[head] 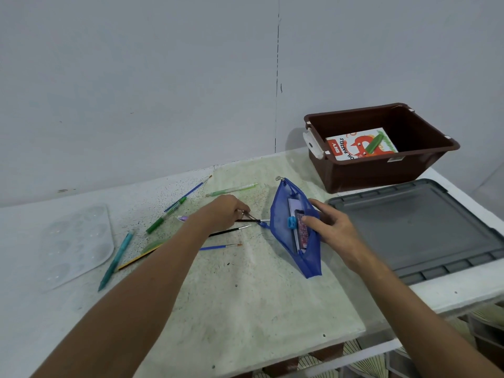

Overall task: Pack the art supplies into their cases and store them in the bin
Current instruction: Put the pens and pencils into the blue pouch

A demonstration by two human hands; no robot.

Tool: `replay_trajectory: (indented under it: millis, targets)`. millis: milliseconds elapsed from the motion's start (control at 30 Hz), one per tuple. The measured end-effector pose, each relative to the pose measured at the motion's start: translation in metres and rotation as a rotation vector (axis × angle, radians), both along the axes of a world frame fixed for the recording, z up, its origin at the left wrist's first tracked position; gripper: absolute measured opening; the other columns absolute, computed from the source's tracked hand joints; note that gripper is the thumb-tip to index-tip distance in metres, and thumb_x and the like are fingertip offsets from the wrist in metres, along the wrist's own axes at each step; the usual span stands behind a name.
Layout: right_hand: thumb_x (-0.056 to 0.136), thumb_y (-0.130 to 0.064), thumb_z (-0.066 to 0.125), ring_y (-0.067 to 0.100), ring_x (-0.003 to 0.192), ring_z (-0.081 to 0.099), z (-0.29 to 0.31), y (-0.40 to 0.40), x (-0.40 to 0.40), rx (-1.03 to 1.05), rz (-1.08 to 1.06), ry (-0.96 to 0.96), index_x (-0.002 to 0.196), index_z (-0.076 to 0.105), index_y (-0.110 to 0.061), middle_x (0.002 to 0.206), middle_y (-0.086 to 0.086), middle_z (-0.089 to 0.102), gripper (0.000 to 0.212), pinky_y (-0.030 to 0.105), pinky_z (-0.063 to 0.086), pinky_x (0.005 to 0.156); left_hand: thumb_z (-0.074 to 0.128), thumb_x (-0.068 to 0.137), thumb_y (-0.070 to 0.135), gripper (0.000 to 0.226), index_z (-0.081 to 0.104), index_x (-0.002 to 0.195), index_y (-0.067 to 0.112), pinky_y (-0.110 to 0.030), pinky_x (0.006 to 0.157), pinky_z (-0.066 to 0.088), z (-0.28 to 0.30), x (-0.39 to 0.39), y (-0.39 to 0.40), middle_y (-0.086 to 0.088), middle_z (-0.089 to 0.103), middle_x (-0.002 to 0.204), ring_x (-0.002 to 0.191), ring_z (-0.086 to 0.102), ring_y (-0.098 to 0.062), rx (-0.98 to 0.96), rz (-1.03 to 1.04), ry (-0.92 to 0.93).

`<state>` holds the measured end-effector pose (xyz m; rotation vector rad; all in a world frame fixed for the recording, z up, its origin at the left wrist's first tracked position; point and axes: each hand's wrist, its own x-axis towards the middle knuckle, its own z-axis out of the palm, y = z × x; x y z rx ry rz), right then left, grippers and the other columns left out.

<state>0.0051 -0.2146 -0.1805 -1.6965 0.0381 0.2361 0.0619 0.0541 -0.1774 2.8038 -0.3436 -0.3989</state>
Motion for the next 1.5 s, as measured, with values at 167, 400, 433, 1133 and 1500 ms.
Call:
replay_trajectory:
  millis: [167, 400, 433, 1133, 1500]
  targets:
    - [0.087, -0.028, 0.068, 0.019, 0.11, 0.061, 0.0, -0.002, -0.001, -0.006, -0.003, 0.002, 0.138, 0.047, -0.029, 0.125, 0.001, 0.059, 0.055, 0.04, 0.059, 0.082, 0.069, 0.086, 0.034, 0.021, 0.071, 0.1, 0.018, -0.029, 0.075, 0.04, 0.0, 0.0, 0.001, -0.001, 0.037, 0.101, 0.089, 0.048, -0.018, 0.044, 0.087, -0.062]
    - [0.086, -0.029, 0.068, 0.018, 0.111, 0.06, 0.0, -0.001, 0.001, 0.002, 0.013, 0.001, 0.137, 0.048, -0.03, 0.125, -0.001, 0.06, 0.055, 0.033, 0.059, 0.078, 0.067, 0.087, 0.032, 0.018, 0.074, 0.085, 0.015, -0.027, 0.066, 0.05, 0.027, -0.01, -0.004, -0.002, 0.07, 0.08, 0.07, 0.063, -0.016, -0.141, 0.356, -0.281]
    - [0.086, -0.029, 0.068, 0.017, 0.11, 0.06, 0.001, 0.0, 0.001, 0.01, 0.018, 0.002, 0.137, 0.048, -0.03, 0.124, -0.001, 0.06, 0.055, 0.032, 0.059, 0.077, 0.068, 0.086, 0.031, 0.017, 0.075, 0.085, 0.015, -0.025, 0.064, 0.048, 0.034, -0.013, -0.007, -0.001, 0.07, 0.079, 0.07, 0.063, -0.016, -0.198, 0.378, -0.297]
    - [0.087, -0.023, 0.068, 0.015, 0.106, 0.062, 0.003, 0.007, 0.016, 0.075, 0.037, -0.028, 0.129, 0.053, -0.031, 0.118, -0.003, 0.062, 0.045, 0.025, 0.059, 0.07, 0.069, 0.085, 0.021, 0.012, 0.075, 0.09, 0.012, -0.017, 0.058, 0.041, 0.018, -0.013, -0.04, 0.011, 0.064, 0.066, 0.057, 0.056, 0.003, -0.63, 0.48, -0.147]
    - [0.085, -0.022, 0.067, 0.001, 0.103, 0.063, 0.003, 0.005, 0.012, 0.064, 0.115, -0.152, 0.13, 0.048, -0.036, 0.121, -0.014, 0.058, 0.05, 0.021, 0.056, 0.07, 0.054, 0.095, 0.032, 0.039, 0.055, 0.132, 0.018, -0.044, 0.094, 0.043, -0.021, 0.037, 0.027, -0.005, 0.057, 0.122, 0.112, 0.053, -0.028, 0.083, 0.36, -0.233]
